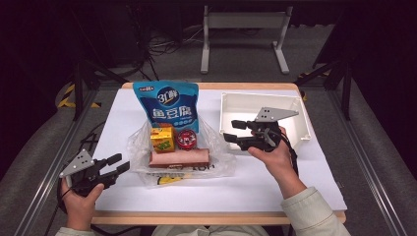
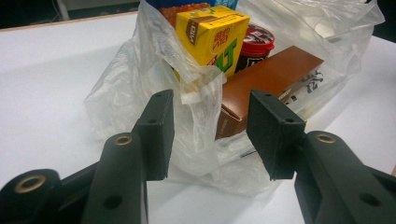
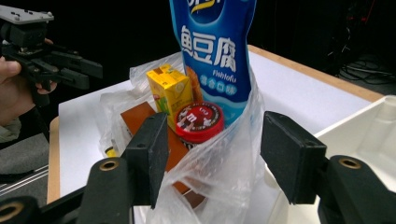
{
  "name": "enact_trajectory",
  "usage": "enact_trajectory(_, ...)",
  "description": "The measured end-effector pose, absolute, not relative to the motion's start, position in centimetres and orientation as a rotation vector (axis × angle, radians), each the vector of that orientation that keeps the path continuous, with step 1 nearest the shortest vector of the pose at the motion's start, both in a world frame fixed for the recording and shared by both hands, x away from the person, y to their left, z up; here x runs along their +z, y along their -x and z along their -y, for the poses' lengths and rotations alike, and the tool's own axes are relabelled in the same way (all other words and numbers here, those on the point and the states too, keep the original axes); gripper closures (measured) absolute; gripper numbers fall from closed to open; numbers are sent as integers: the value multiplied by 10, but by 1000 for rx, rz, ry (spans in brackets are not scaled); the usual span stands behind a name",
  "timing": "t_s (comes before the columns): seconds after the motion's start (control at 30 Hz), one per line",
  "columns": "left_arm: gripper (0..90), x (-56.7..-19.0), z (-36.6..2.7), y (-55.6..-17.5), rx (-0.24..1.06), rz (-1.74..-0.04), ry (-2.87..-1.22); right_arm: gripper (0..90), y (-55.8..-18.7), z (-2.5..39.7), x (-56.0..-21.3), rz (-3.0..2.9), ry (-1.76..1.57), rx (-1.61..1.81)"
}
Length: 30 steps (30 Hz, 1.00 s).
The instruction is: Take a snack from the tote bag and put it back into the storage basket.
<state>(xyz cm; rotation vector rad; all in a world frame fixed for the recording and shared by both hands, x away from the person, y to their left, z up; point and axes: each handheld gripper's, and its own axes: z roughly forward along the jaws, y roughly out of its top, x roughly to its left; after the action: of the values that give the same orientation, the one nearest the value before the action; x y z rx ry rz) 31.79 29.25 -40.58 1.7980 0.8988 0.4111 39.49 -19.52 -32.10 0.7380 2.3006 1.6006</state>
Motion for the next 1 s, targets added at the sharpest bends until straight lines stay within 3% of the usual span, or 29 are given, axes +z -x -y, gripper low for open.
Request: enact_trajectory(1.0, 525, -409, -296, -321, 423, -932, -1805, 358, -445, 153, -274, -2257, -654, 1620)
